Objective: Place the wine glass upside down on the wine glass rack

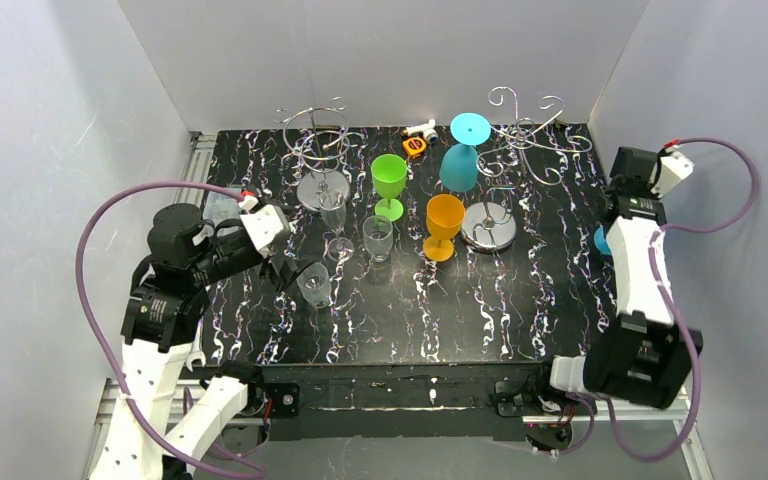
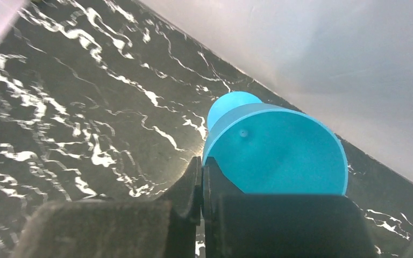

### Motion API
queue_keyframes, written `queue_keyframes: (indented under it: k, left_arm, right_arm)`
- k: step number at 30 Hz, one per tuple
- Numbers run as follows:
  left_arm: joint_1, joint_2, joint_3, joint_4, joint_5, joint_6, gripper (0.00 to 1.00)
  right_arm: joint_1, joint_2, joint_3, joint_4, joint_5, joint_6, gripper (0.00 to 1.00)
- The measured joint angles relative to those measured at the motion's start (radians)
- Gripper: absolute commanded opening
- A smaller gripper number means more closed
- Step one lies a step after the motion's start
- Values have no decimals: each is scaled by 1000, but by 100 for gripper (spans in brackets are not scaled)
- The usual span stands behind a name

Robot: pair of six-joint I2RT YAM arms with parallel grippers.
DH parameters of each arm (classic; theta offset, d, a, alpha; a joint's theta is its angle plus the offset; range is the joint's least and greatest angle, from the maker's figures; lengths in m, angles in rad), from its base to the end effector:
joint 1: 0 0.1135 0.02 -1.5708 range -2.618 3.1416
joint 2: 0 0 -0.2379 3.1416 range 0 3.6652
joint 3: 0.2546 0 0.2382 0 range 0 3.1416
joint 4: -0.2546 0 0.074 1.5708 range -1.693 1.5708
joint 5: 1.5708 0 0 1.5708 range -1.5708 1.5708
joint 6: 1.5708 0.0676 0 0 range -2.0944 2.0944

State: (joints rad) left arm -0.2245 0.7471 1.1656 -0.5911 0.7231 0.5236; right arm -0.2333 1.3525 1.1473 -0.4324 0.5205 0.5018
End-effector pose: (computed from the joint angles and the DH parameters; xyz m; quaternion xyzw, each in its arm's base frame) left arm 0.1407 -0.0780 0.4022 0.4735 0.5833 -0.1780 0.6355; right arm 0.2967 -0.1051 0.2786 0.4181 0.7638 -0.1696 0.4616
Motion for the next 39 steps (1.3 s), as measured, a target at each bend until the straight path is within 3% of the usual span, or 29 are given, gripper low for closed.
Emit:
queue_keyframes:
  k: [11,19,22,25,27,29,31,36,37,39]
  left_arm:
    - [0,-65,66,-51,67,-109,98]
    - [0,-89,87,-77,85,-156,98]
    - [0,-85,109,-71,79,-182,98]
    - [0,-61,142,-31,29,-251,99]
    - [0,27,215,44,-5,-322,99]
    - [0,145,313,94,10,-377,99]
    - [-5,375,558,209,30,-509,99]
    - [-48,626,772,275,-9,-621,99]
    - [-52,643,782,278,-17,-629,99]
    - [-57,650,775,269,-36,-636,99]
  right_arm:
    - [115,-416,193,-275,21,24,1]
    - [137,-500,517,-299,2,59,1]
    - [137,-536,525,-210,-169,116,1]
    - [136,-556,426,15,-498,261,1]
    - [135,-569,232,352,-758,499,1]
    - [135,-519,222,490,-857,631,1]
    - [135,-426,296,602,-919,726,1]
    - [212,-243,473,632,-941,740,1]
    - [291,-196,523,595,-894,697,1]
    - [579,-54,717,463,-770,546,1]
